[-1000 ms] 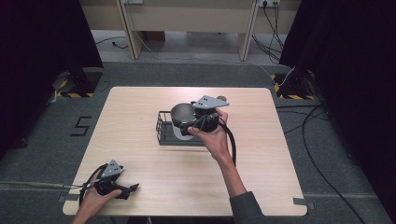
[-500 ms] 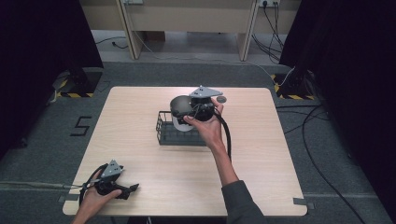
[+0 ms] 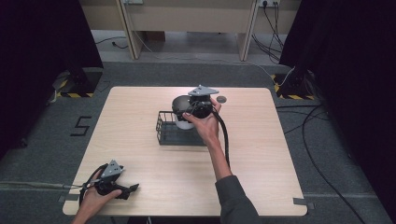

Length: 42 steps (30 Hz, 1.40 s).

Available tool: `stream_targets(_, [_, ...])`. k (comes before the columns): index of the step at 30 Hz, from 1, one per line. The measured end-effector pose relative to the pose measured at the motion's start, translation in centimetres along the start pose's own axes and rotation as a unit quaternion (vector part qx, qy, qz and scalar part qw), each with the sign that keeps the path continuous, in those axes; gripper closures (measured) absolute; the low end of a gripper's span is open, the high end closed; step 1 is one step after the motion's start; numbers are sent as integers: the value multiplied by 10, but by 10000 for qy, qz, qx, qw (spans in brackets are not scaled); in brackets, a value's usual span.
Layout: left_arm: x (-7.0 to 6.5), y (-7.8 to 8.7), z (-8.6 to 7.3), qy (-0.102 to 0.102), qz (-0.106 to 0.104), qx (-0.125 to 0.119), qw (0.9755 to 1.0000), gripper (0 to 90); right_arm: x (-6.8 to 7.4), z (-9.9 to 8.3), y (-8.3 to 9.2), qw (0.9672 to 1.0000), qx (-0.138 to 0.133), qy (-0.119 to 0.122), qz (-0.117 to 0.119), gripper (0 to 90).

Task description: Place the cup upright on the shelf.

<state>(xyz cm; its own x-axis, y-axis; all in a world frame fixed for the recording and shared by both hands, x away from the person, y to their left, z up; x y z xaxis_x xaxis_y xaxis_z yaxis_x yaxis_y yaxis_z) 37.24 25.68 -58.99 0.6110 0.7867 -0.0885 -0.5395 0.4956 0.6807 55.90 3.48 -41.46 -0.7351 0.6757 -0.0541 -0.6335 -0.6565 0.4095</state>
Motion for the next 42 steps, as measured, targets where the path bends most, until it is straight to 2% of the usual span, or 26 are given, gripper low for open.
stream_targets(11, [0, 0, 0, 6, -2, 0, 10000, 0, -1, -15, -9, 9999, 122, -55, 7, 65])
stream_targets(17, [0, 0, 0, 7, -3, 0, 10000, 0, -4, -24, -10, 9996, 184, -212, 40, 63])
stream_targets(24, [0, 0, 0, -2, -1, 6, 10000, 0, -4, -42, -13, 9990, 395, -167, 135, 61])
stream_targets(28, [0, 0, 0, -2, -2, 7, 10000, 0, -5, -43, -12, 9991, 350, -174, 167, 59])
stream_targets(32, [0, 0, 0, -1, -1, 6, 10000, 0, -4, -43, -10, 9990, 420, -38, 137, 59])
stream_targets(34, [0, 0, 0, -1, 2, 1, 10000, 0, -2, -40, -10, 9987, 473, 183, 79, 55])
stream_targets(37, [0, 0, 0, -2, -1, 7, 10000, 0, -2, -38, -10, 9986, 476, 227, 36, 51])
stream_targets(39, [0, 0, 0, 0, -2, 5, 10000, 0, -1, -33, -9, 9990, 379, 245, 7, 57])
stream_targets(40, [0, 0, 0, 7, -3, -1, 10000, 0, 0, -27, -6, 9995, 244, 207, 17, 125])
stream_targets(41, [0, 0, 0, 5, -3, 1, 10000, 0, 0, -27, -6, 9995, 244, 207, 17, 125])
stream_targets(42, [0, 0, 0, 6, 5, 0, 10000, 0, 1, -20, -2, 9997, 137, 198, 69, 193])
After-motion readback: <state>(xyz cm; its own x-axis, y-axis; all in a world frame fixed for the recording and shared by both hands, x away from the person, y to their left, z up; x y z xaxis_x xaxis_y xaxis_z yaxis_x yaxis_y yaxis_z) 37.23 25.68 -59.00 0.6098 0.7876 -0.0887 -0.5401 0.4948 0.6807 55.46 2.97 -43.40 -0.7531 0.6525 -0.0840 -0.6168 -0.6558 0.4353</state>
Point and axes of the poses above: each handheld gripper's, and its own axes: y roughly backward along the jaws, z roughly out of its top, x roughly to its left, the point moved 9 cm from there along -y, roughly forward along the jaws, and after that the axes turned 6 degrees about y, right-handed, at the moved point
